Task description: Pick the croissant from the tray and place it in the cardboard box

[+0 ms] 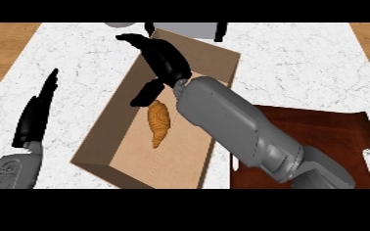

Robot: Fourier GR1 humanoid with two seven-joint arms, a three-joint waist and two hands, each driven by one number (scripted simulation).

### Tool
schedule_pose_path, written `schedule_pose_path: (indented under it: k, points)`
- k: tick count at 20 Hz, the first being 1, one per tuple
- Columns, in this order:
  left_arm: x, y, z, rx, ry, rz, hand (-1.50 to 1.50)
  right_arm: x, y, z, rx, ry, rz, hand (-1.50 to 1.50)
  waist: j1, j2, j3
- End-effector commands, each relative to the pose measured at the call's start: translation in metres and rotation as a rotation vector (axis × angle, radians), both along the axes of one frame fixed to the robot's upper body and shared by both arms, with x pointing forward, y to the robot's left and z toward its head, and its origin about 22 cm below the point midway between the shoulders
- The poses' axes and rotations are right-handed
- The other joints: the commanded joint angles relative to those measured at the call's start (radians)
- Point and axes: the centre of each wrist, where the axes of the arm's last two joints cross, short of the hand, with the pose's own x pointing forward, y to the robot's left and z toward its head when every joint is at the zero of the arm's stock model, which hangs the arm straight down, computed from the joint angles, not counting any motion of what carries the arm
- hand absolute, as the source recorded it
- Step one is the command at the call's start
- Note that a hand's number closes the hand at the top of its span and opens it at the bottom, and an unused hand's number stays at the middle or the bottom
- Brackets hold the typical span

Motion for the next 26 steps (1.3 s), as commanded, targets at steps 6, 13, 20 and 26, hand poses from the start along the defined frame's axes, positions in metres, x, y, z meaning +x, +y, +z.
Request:
schedule_pose_path:
  k: [6, 13, 20, 26]
  points:
    - [-0.007, 0.025, 0.006, 0.002, 0.002, 0.054, 0.00, 0.016, -0.021, 0.002, 0.351, 0.016, -0.089, -1.50, -0.038, -0.006, 0.001]
    - [-0.021, 0.028, 0.008, 0.024, -0.003, 0.071, 0.00, 0.051, -0.092, 0.012, 0.439, 0.045, -0.089, -1.50, -0.064, -0.014, 0.001]
    - [-0.025, 0.023, -0.003, -0.002, 0.015, 0.069, 0.00, 0.072, -0.196, 0.015, 0.416, 0.054, -0.168, -1.50, -0.069, -0.014, 0.001]
    - [-0.019, 0.024, 0.007, 0.013, 0.016, 0.077, 0.00, 0.073, -0.271, 0.014, 0.372, 0.061, -0.166, -1.50, -0.064, -0.012, 0.001]
